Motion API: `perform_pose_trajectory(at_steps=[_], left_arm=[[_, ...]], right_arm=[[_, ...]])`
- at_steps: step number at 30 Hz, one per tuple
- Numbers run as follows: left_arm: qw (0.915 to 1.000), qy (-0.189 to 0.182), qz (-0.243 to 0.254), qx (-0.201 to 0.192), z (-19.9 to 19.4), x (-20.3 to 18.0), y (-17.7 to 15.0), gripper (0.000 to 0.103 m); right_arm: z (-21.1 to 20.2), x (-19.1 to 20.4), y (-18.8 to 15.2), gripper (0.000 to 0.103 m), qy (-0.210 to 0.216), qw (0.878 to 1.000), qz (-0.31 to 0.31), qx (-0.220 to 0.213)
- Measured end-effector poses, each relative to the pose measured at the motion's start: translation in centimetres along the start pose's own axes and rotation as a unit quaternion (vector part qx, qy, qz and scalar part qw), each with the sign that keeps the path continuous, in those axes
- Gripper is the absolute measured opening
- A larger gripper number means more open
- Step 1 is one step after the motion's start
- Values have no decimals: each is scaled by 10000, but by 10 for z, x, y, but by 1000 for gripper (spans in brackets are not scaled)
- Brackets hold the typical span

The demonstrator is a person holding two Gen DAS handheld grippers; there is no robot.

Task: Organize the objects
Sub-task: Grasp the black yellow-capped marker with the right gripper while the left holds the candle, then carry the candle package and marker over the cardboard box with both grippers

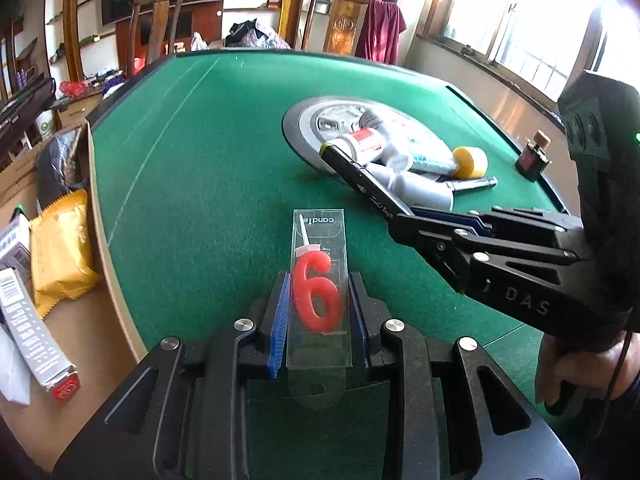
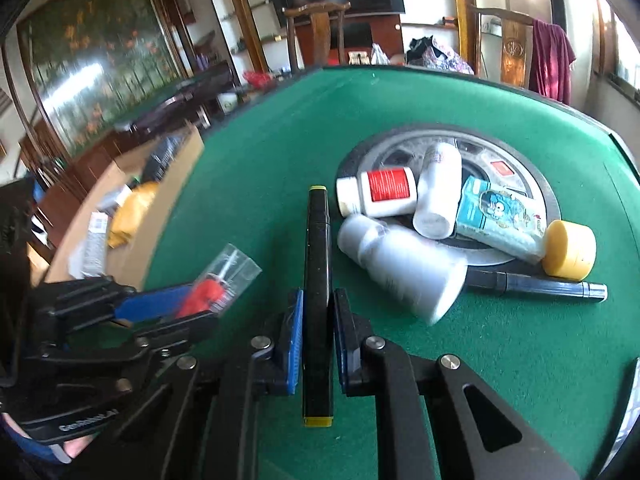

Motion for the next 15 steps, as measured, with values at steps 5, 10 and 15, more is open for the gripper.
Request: perform_pose_trajectory(at_steps=[5,10,15], left_arm=[[9996,160,42,-230,-18,0,3,27],[9984,322,20,-462,-40,8,2,27],[9967,416,-132,-690,-66,25,-1,27]], right_arm=[[-13,1,1,13,245,9993,221,-181],[-21,14,3,13,434,9980,360,-277],[-23,38,3,13,607,9971,340,-302]])
Point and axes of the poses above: each gripper's, at about its wrist camera, not at the fingertips, and z roughly the way its jaws point, x to its left, y to its top, the point moved 2 cm from there along z, roughly the way its jaws point, and after that the axes turned 14 degrees about -y, right-handed, at the moved point
